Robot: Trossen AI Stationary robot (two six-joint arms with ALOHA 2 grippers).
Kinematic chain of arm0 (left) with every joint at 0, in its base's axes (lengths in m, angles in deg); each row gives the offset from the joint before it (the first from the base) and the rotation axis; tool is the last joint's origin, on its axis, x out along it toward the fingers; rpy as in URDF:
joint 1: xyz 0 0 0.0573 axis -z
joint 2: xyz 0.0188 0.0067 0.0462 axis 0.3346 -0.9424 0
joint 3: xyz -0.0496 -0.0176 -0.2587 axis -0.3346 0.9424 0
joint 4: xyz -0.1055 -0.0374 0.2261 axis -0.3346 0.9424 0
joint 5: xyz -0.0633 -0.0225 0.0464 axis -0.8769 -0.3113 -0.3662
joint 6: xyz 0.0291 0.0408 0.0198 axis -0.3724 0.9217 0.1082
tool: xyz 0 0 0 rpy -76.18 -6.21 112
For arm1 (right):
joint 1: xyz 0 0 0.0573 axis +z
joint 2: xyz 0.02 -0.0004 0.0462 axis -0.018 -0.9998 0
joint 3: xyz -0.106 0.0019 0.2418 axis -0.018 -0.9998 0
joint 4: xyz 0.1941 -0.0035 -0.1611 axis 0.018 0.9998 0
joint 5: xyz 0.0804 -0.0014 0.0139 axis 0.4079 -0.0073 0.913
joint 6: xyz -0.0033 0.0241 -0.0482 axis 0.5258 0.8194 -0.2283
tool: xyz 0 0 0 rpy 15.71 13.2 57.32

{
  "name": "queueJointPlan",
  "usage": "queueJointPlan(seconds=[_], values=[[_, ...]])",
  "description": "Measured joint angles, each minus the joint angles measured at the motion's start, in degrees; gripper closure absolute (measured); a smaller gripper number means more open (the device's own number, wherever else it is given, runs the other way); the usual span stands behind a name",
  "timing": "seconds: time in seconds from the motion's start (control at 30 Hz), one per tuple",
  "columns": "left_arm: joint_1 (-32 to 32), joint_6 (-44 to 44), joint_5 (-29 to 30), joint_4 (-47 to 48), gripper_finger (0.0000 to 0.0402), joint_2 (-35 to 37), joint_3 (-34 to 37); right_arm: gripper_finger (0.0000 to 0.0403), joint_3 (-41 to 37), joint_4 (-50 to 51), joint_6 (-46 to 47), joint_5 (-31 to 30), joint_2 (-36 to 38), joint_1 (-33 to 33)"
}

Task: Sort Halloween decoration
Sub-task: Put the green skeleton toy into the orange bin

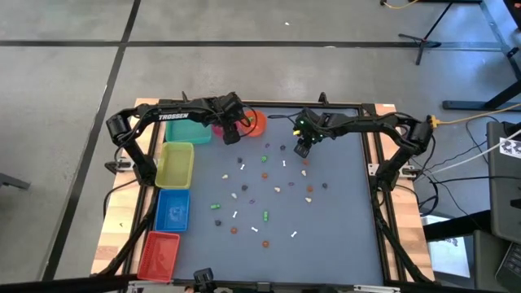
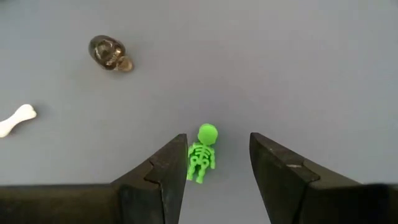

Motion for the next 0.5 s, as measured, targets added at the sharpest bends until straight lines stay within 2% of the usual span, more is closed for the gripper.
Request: queueJointPlan(seconds=[0.4,0.5], values=[[0.00,0.00,0.01,0.00,0.0247,0.00,0.00,0.0230,0.02,-0.47,-0.13,-0.09,-2.99,2.45],[0.00,0.00,0.00,0.02,0.0247,0.00,0.00,0.0230,0.07,-1.09,-0.17,-1.66,-3.74,3.17]])
